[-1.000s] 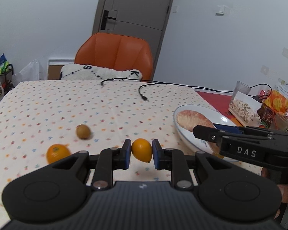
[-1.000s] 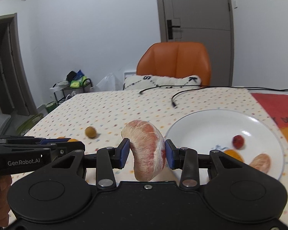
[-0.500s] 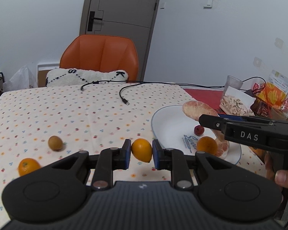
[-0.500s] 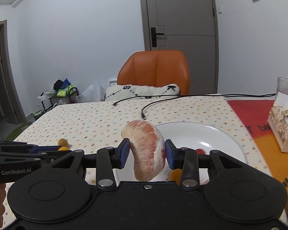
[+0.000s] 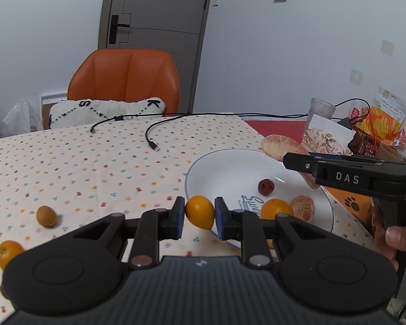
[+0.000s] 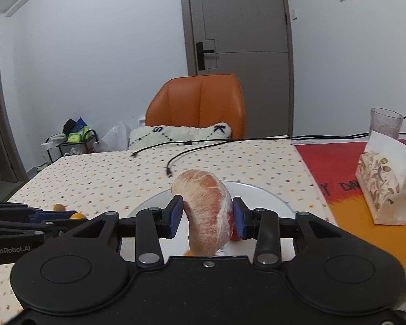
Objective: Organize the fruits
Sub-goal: 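Carry the mandarin and pomelo segment over the white plate and open both grippers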
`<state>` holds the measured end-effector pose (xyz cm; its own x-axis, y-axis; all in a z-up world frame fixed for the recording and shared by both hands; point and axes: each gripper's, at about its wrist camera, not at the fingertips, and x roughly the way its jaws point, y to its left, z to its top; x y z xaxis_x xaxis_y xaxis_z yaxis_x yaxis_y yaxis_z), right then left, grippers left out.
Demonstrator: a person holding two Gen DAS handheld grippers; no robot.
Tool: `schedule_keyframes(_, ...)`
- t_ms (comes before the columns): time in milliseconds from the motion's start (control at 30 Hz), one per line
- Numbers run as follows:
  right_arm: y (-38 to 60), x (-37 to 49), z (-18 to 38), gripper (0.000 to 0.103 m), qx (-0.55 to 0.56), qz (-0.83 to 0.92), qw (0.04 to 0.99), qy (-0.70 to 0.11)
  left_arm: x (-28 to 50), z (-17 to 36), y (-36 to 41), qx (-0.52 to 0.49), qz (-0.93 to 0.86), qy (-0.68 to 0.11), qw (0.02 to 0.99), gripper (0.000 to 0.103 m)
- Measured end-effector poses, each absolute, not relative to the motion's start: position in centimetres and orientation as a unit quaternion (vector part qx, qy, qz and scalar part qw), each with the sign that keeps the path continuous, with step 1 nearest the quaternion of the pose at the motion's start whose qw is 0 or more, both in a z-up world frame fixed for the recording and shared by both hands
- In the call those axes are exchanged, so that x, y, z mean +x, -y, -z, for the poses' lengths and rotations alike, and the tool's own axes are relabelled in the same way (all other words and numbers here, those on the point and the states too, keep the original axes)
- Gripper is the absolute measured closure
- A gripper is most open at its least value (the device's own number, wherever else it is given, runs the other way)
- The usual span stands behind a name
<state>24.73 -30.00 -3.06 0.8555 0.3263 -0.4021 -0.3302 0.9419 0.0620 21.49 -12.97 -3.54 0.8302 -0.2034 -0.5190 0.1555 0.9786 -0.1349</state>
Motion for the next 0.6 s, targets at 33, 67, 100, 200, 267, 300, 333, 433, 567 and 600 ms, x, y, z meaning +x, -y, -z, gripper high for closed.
schedule_keyframes(33, 30.3, 24.9, 3.1, 0.065, -0.004, -0.167, 0.964, -0.208, 21.7, 3.6, 13.2, -0.043, 0.095, -0.276, 0.955, 0.081)
schedule_keyframes(67, 30.6, 25.1, 3.1, 0.065, -0.004, -0.164, 0.964, -0.208, 21.9, 3.7, 13.3, -0.043, 0.097, -0.277, 0.955, 0.081)
schedule_keyframes(100, 30.8, 25.3, 3.1, 0.065, -0.003, -0.16, 0.965, -0.209, 22.1, 3.8, 13.4, -0.042, 0.098, -0.278, 0.955, 0.081)
schedule_keyframes(200, 31.5, 25.8, 3.3, 0.065, -0.001, -0.151, 0.966, -0.212, 22.7, 4.0, 13.7, -0.041, 0.101, -0.281, 0.954, 0.081)
schedule_keyframes(267, 31.9, 26.1, 3.5, 0.065, -0.001, -0.147, 0.966, -0.214, 23.0, 4.0, 13.8, -0.039, 0.101, -0.281, 0.954, 0.081)
schedule_keyframes(300, 31.9, 26.3, 3.6, 0.065, -0.001, -0.145, 0.966, -0.216, 23.2, 4.0, 13.9, -0.04, 0.101, -0.281, 0.954, 0.081)
schedule_keyframes(333, 31.9, 26.4, 3.7, 0.065, 0.0, -0.144, 0.965, -0.218, 23.3, 4.1, 13.9, -0.04, 0.101, -0.282, 0.953, 0.081)
schedule_keyframes(433, 31.7, 27.0, 4.1, 0.065, -0.002, -0.149, 0.963, -0.224, 23.8, 4.3, 13.9, -0.041, 0.1, -0.286, 0.952, 0.081)
schedule_keyframes(567, 30.9, 27.7, 4.5, 0.065, -0.008, -0.164, 0.96, -0.228, 24.4, 4.6, 13.9, -0.042, 0.101, -0.291, 0.95, 0.081)
schedule_keyframes(600, 30.7, 27.8, 4.5, 0.065, -0.009, -0.167, 0.959, -0.229, 24.5, 4.7, 14.0, -0.042, 0.102, -0.292, 0.95, 0.081)
